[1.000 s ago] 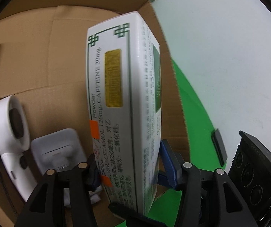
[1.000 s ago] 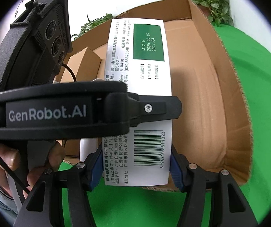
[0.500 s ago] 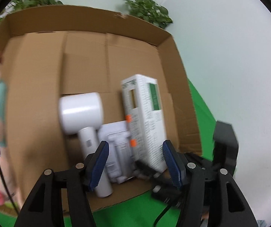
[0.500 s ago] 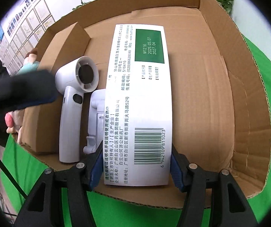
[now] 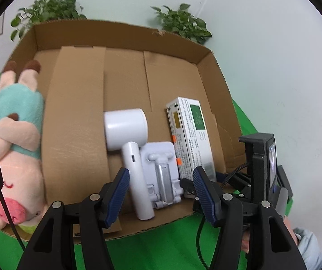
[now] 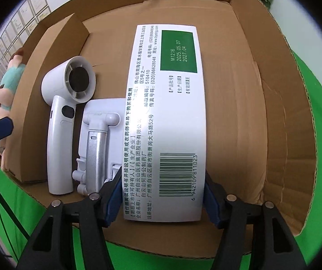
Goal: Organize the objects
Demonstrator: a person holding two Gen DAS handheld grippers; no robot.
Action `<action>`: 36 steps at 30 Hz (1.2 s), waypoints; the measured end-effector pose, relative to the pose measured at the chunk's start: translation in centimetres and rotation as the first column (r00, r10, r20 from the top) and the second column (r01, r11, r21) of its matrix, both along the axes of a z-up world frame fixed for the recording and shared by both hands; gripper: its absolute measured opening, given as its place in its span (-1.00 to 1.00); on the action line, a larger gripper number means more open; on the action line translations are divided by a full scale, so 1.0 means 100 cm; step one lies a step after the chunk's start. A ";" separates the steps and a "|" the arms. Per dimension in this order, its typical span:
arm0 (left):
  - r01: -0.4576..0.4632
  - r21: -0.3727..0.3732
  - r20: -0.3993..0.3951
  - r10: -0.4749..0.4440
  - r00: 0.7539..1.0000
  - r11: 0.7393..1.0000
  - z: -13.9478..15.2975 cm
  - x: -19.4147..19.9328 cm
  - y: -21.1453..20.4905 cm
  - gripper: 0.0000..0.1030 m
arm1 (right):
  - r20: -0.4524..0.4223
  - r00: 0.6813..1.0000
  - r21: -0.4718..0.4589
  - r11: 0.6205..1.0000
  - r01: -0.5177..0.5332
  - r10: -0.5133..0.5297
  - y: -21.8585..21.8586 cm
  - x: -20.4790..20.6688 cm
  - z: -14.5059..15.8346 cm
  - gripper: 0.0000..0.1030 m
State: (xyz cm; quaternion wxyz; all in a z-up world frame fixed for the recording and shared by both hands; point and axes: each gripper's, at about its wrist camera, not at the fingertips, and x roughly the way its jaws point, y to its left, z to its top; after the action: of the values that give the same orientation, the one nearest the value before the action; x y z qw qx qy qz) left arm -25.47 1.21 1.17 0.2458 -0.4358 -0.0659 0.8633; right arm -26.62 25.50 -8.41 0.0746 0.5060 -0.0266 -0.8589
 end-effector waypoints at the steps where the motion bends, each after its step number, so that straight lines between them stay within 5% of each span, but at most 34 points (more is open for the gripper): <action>1: -0.012 -0.015 -0.020 0.012 1.000 1.000 0.001 0.003 -0.001 0.17 | 0.007 1.000 -0.012 1.000 0.010 -0.010 0.003 0.000 -0.001 0.25; 6: -0.133 -0.089 -0.175 0.115 0.978 0.987 0.017 0.027 -0.010 0.40 | -0.029 0.999 -0.018 1.000 0.023 -0.024 0.008 0.014 0.009 0.66; 9: -0.204 -0.101 -0.264 0.171 0.949 0.974 0.029 0.047 -0.017 0.62 | -0.129 0.991 -0.007 0.999 0.035 -0.036 0.009 0.040 0.028 0.99; 11: -0.267 -0.118 -0.333 0.215 0.918 0.956 0.038 0.066 -0.024 0.94 | -0.208 0.977 -0.003 0.999 0.045 -0.044 0.008 0.065 0.043 0.99; 15: -0.361 -0.152 -0.448 0.262 0.855 0.920 0.047 0.097 -0.032 0.99 | -0.362 0.931 0.000 0.998 0.056 -0.052 0.010 0.113 0.067 0.99; 19: -0.401 -0.181 -0.468 0.280 0.838 0.898 0.045 0.113 -0.035 0.99 | -0.440 0.895 0.002 0.996 0.088 -0.078 -0.003 0.115 0.088 0.99; 24: -0.433 -0.177 -0.483 0.305 0.821 0.884 0.041 0.124 -0.035 0.99 | -0.448 0.893 0.050 0.996 0.068 -0.039 -0.037 0.095 0.088 0.99; 36: -0.465 -0.163 -0.508 0.331 0.796 0.870 0.035 0.145 -0.035 0.99 | -0.483 0.875 0.070 0.995 0.074 -0.031 -0.044 0.115 0.084 0.99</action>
State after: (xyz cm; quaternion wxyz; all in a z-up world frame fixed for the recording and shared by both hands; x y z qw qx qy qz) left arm -10.93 -2.27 4.63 0.0011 -0.2229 0.0263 0.9745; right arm -15.16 21.12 -0.04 0.0338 0.2784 0.0161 -0.9597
